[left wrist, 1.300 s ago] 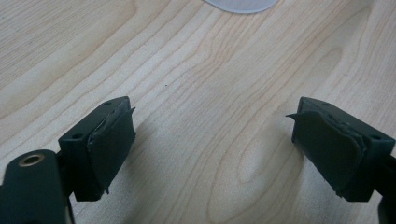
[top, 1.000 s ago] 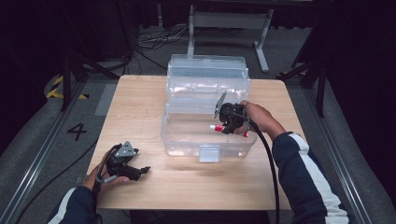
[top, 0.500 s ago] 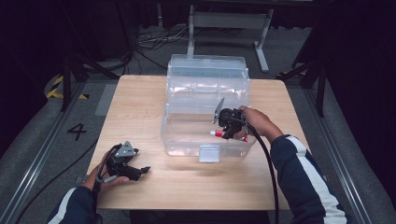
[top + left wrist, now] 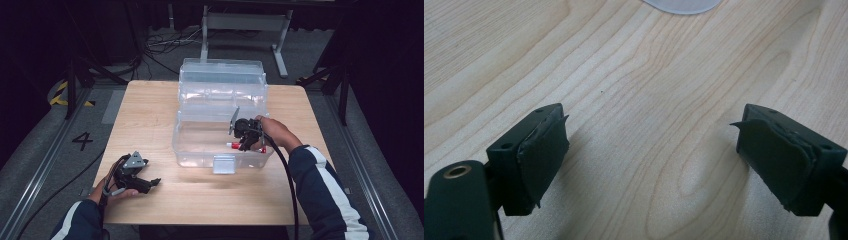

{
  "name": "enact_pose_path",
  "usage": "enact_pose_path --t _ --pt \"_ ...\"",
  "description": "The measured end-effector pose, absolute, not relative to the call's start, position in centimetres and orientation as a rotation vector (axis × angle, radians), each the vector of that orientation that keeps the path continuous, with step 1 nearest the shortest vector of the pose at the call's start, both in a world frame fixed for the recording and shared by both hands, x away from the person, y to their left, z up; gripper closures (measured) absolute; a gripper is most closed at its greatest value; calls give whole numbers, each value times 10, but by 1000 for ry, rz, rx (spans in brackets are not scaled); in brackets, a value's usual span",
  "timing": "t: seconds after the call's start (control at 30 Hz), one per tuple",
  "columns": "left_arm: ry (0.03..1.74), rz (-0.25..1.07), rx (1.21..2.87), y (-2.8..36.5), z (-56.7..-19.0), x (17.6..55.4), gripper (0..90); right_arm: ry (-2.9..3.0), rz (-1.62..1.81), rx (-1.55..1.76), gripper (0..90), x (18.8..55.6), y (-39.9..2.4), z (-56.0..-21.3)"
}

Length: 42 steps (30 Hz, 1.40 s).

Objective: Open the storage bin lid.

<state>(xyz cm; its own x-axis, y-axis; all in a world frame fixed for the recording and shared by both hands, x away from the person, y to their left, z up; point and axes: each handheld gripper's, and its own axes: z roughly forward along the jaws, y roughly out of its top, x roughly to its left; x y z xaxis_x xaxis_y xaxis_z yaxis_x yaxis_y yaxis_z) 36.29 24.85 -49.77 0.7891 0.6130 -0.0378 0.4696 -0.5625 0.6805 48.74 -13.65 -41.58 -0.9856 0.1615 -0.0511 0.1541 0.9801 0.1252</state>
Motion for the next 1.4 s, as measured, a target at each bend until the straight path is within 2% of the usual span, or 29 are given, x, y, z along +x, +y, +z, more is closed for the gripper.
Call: enact_pose_path --t 1.1,1.4 --pt "798 264 2272 249 -498 363 133 3048 308 271 700 484 -142 -412" --pt "796 266 2274 249 -498 363 133 2966 497 309 621 475 -152 -399"
